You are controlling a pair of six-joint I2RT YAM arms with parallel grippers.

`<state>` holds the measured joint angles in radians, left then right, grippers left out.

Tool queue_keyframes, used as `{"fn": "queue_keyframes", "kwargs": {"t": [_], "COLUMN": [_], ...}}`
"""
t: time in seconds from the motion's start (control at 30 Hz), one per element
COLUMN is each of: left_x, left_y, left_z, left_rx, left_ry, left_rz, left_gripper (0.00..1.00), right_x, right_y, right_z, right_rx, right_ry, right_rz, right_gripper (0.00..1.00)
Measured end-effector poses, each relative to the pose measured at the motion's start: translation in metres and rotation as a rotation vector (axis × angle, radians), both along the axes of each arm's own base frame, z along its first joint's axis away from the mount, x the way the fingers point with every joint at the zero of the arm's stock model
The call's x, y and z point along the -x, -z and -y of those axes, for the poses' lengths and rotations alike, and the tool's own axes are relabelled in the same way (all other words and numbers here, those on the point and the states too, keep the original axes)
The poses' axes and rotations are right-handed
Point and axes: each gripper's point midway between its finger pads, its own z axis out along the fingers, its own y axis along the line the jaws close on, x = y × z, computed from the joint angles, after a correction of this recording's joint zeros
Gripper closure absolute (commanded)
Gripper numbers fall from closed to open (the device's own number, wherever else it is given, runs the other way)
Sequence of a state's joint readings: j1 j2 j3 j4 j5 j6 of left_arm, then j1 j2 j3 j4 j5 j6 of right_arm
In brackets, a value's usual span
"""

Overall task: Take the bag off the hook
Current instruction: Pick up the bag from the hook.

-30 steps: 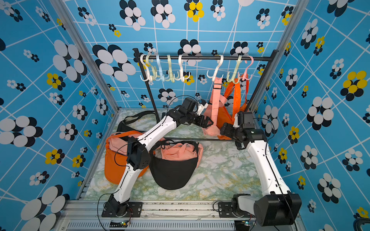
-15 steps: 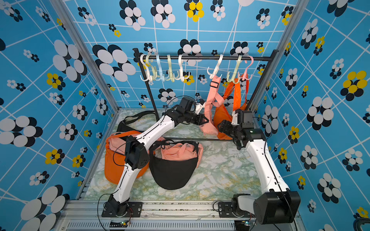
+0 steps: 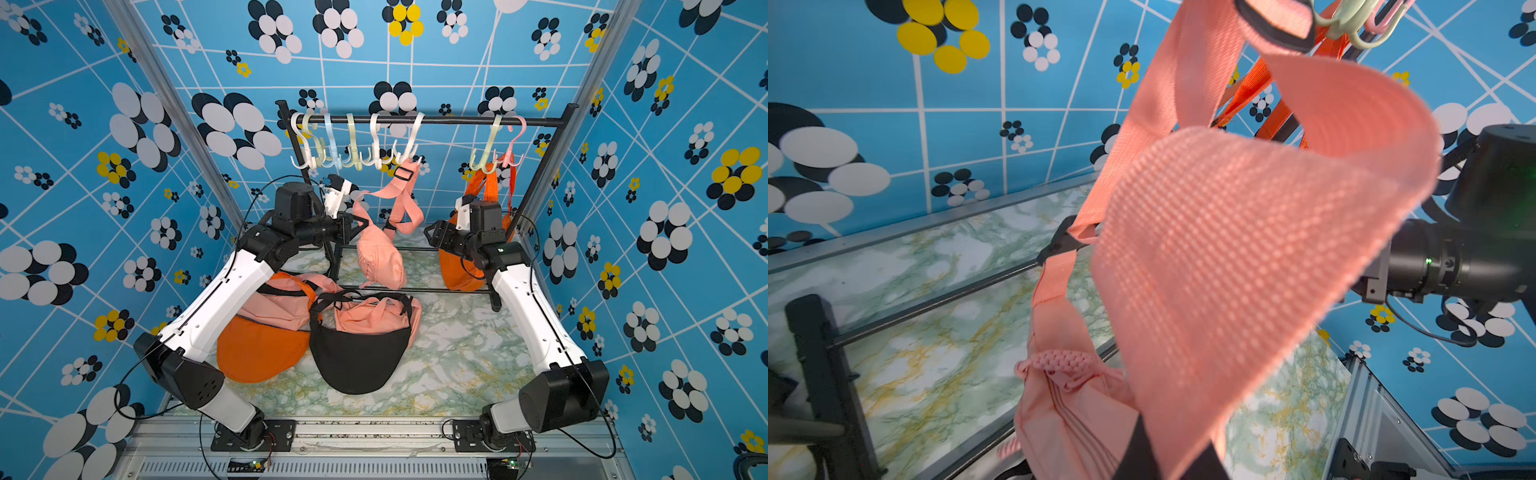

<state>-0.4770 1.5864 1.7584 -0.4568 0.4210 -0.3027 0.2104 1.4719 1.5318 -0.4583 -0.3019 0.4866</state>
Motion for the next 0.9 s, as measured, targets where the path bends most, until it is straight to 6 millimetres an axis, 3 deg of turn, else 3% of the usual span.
{"fn": "queue_keyframes", "kwargs": {"t": [0.13, 0.27, 0.37, 0.47, 0.53, 0.57, 0.63, 0.67, 0.7, 0.9], "left_x": [0.002, 0.002, 0.002, 0.003, 0.004, 0.005, 0.006, 0.007, 0.008, 0.008], "left_y": [-0.001, 0.002, 0.003, 0.003, 0.001, 0.0, -0.003, -0.004, -0.005, -0.005], "left_z": [-0.013, -0.017, -0.02, -0.026, -0.029, -0.032, -0.035, -0.036, -0.038, -0.044], "left_rx": [-0.003, -0.01, -0.016, -0.02, -0.019, -0.017, -0.016, -0.015, -0.014, -0.016], "left_ry": [-0.029, -0.036, -0.04, -0.051, -0.057, -0.06, -0.065, -0.067, -0.07, -0.08], "left_rz": [0.004, -0.005, -0.011, -0.017, -0.015, -0.013, -0.01, -0.008, -0.007, -0.013], "left_gripper": [0.91, 0.9, 0.9, 0.9, 0.9, 0.9, 0.89, 0.9, 0.9, 0.89], "right_x": [-0.017, -0.029, -0.041, -0.056, -0.067, -0.071, -0.081, -0.086, -0.09, -0.099], "right_y": [-0.033, -0.058, -0.067, -0.068, -0.065, -0.063, -0.061, -0.06, -0.059, -0.06], "right_z": [-0.02, -0.061, -0.084, -0.095, -0.098, -0.099, -0.101, -0.102, -0.102, -0.09], "right_rx": [0.002, -0.002, -0.011, -0.018, -0.017, -0.015, -0.012, -0.012, -0.01, 0.023], "right_ry": [-0.052, -0.167, -0.229, -0.245, -0.245, -0.242, -0.232, -0.227, -0.219, -0.142], "right_rz": [0.118, 0.232, 0.281, 0.306, 0.316, 0.319, 0.326, 0.328, 0.329, 0.337], "right_gripper": [0.1, 0.09, 0.13, 0.16, 0.25, 0.35, 0.78, 0.93, 1.0, 1.0]}}
